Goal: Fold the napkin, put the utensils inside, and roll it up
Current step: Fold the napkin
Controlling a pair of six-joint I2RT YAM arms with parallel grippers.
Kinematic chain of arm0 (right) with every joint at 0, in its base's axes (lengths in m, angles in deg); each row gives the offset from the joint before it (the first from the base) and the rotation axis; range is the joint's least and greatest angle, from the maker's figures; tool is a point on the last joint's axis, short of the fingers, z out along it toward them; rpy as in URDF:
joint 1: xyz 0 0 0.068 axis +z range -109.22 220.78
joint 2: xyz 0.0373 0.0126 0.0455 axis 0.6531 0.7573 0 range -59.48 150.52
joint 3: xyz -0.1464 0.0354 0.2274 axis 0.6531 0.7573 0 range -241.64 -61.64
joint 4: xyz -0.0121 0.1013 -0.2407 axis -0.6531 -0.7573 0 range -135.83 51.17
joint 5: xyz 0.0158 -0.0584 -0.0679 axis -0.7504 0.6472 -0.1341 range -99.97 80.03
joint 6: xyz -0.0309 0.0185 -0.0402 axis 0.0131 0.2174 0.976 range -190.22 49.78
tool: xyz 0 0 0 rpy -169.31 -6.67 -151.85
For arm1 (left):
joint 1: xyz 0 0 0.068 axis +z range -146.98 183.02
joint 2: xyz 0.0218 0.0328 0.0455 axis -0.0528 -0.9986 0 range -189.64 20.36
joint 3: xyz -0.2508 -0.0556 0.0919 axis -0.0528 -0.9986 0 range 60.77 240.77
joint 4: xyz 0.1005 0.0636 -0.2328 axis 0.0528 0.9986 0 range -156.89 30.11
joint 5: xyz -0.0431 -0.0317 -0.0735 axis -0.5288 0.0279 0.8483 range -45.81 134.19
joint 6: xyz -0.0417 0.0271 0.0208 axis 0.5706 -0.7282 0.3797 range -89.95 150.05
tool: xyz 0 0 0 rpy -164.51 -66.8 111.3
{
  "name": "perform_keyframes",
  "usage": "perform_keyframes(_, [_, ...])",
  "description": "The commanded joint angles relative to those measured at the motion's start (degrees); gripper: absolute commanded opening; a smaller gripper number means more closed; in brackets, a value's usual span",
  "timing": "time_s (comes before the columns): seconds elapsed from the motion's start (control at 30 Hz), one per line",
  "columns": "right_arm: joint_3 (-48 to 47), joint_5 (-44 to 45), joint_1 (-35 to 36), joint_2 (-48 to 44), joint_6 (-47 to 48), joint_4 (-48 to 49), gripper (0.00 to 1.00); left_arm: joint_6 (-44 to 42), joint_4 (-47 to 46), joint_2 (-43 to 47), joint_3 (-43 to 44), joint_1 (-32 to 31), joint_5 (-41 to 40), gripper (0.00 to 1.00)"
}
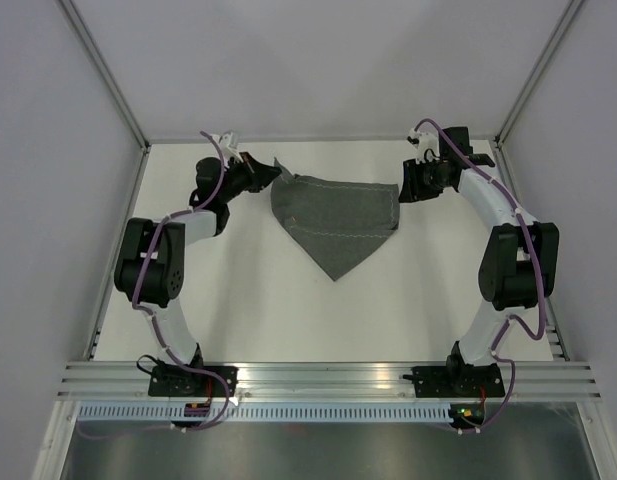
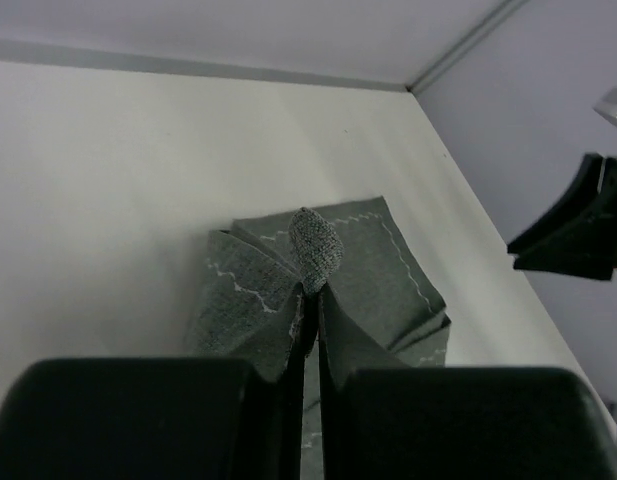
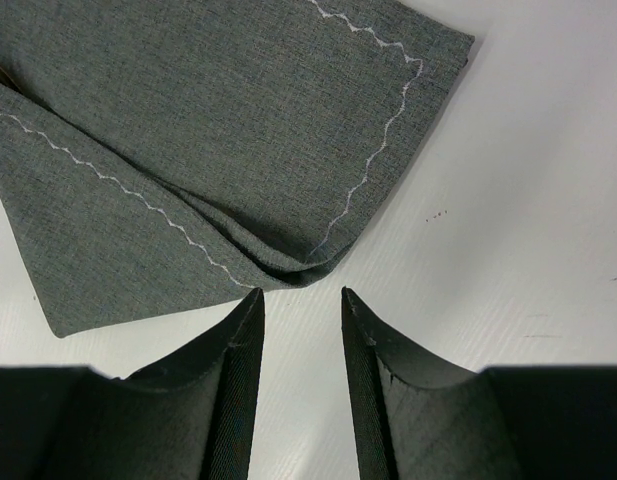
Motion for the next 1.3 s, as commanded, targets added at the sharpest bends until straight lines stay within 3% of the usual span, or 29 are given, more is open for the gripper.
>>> perform_keyframes(0.0, [0.5,0.5,0.1,-1.8,0.6,0.4,0.42,-5.7,-3.8,4.3,-2.8,-3.5,8.0,0.05])
perform_keyframes(0.2, [1.0,0.5,0.2,-2.5,0.6,0.2,0.42,-10.4,-0.7,7.8,-7.6,-10.8,10.3,0.05])
perform_keyframes(0.53, [2.5,0.6,0.7,-3.1,0.4,0.4,0.43,-17.3,5.9,7.6,-12.3,-17.5,10.4,0.06])
perform_keyframes(0.8, [3.1,1.2,1.2,-3.1,0.4,0.5,0.43,-19.6,8.0,5.3,-13.2,-20.6,7.3,0.23])
perform_keyframes(1.27, [2.3,2.1,3.1,-2.7,0.1,-0.2,0.43,-18.8,3.6,2.7,-14.5,-23.8,6.2,0.38])
